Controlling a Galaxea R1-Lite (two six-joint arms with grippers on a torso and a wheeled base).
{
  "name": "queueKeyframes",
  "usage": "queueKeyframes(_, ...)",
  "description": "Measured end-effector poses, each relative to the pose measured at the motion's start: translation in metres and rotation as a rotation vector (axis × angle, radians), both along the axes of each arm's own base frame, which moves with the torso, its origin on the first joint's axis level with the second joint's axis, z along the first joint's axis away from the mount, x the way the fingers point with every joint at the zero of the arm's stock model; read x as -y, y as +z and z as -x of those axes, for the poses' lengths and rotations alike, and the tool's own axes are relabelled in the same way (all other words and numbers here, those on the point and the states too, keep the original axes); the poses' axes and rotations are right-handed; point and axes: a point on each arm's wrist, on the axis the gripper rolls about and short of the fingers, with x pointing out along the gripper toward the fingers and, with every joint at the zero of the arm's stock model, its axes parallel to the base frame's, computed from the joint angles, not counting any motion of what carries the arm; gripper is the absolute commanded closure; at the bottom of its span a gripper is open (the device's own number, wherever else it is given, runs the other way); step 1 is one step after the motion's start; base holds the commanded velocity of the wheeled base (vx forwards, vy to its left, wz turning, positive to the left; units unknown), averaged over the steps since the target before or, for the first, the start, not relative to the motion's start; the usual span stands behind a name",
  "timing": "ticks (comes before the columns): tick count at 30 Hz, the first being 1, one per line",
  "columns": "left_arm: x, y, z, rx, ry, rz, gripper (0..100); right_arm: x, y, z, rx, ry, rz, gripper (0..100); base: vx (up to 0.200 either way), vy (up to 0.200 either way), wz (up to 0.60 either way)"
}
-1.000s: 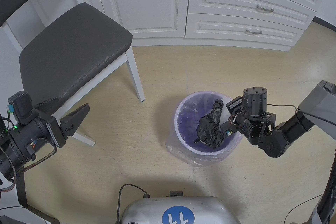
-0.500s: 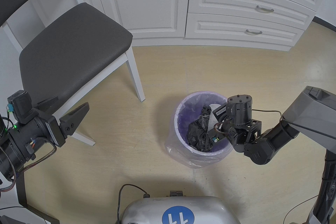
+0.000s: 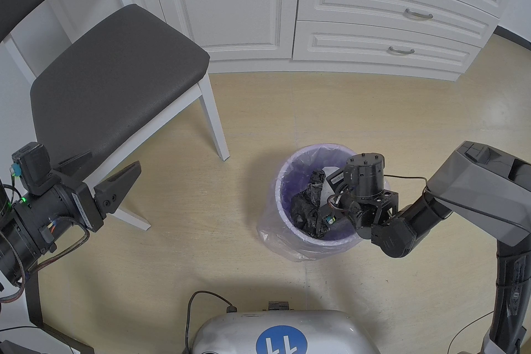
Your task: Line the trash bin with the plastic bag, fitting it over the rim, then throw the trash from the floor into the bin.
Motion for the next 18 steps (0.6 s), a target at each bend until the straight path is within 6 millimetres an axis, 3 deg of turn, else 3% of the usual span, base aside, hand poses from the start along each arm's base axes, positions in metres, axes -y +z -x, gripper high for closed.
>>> queueKeyframes(11,0.0,-0.0005,0.0001,-0.002,-0.001,0.0,0,-0.0019,-0.0033,-0.0037,-0.002,0.001,0.001,100,0.0,0.0,0.0)
queueKeyframes(12,0.0,-0.0005,0.0001,-0.002,0.0,0.0,0,-0.002,-0.0034,-0.0038,-0.002,0.001,0.001,0,0.0,0.0,0.0)
queueKeyframes(18,0.0001,-0.0004,0.0,-0.002,0.0,0.0,0,-0.0023,-0.0034,-0.0042,-0.001,0.002,0.0,0,0.0,0.0,0.0)
